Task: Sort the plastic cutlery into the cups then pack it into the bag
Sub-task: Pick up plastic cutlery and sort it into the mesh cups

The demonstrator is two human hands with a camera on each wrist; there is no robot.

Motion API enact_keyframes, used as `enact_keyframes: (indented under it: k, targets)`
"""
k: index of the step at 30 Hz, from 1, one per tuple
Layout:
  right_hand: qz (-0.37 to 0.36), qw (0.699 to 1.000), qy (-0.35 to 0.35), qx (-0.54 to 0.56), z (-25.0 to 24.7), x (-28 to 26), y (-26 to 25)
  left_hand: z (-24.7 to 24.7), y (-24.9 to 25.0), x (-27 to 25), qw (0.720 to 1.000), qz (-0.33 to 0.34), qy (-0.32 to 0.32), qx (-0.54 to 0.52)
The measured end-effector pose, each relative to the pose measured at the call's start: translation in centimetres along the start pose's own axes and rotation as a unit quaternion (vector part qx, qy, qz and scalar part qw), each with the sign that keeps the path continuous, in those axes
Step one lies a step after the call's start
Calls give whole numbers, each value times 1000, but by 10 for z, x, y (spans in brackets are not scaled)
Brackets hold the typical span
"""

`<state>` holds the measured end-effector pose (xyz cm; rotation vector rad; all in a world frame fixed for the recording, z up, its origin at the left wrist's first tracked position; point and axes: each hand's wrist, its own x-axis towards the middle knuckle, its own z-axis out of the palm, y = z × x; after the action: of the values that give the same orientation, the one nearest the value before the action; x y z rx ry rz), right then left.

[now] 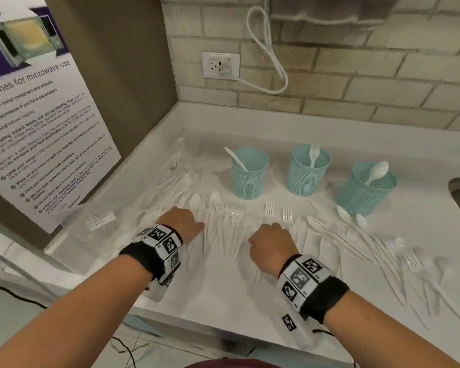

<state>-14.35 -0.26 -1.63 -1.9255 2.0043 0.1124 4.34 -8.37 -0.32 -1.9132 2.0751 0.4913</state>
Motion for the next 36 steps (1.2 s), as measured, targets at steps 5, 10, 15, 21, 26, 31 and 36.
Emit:
enact_keyframes:
  k: [5, 10, 15, 21, 26, 31, 36]
  targets:
    - [-24, 999, -21, 36, 2, 8, -17, 2, -3, 8, 999, 5, -10, -53]
    - [-55, 988, -70, 127, 2, 21, -29, 1, -4, 10, 993, 5, -21, -118]
    - [-32, 985, 57, 158, -19, 38, -18, 0, 4, -3, 992, -9, -87, -87]
    - [-25, 996, -17, 85, -24, 69, -21, 7, 32, -4, 999, -29, -27, 30]
    - [-49, 996, -34, 66, -19, 82, -28, 5, 32, 8, 999, -39, -15, -15]
    - [-76, 991, -14, 107, -18, 87, -33, 3, 32, 14, 996, -58, -19, -59]
    - [-93, 986, 13, 141, -15, 90, -39, 4, 29, 16, 994, -45, -20, -96]
